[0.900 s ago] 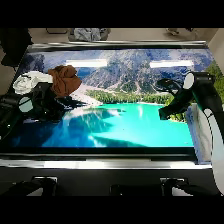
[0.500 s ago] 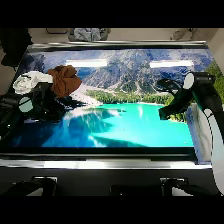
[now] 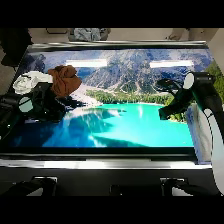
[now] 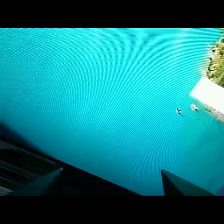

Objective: Fold the shirts.

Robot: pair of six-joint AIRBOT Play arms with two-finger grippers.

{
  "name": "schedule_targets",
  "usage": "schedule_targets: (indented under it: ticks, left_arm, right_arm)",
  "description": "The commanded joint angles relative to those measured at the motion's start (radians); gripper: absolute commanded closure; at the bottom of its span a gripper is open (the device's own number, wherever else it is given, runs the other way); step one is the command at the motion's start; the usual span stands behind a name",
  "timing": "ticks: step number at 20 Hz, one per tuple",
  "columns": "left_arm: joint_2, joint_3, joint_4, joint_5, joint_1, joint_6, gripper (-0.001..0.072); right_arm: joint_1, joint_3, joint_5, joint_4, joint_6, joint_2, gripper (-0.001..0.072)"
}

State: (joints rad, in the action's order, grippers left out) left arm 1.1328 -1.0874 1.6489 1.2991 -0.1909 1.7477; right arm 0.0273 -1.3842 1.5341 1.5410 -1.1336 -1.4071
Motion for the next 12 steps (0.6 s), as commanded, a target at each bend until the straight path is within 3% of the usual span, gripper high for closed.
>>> schedule_targets:
  ticks: [1,5,7,9,12]
  left_arm:
    - [0.000,0.000,0.000,-0.035,-0.001,0.000,0.0199]
    - [0.000,0.000,-0.014,-0.106,-0.004,0.000,0.0196]
    - [0.001,-0.008,-0.013,-0.248,-0.001,-0.001,-0.0013]
    - [0.031,-0.068,-0.010,-0.356,0.037,0.000,-0.0013]
    - [0.214,-0.354,-0.011,-0.321,0.184,0.000,-0.0013]
  right_arm:
    - [0.001,0.000,-0.058,0.003,0.000,0.000,0.0019]
    - [0.001,0.000,-0.111,0.010,0.000,0.000,0.0019]
    - [0.001,0.000,-0.167,0.010,0.000,-0.001,0.0020]
    - [0.001,0.000,-0.212,0.008,-0.001,-0.001,0.0020]
    - [0.001,0.001,-0.224,0.005,0.000,-0.001,0.0020]
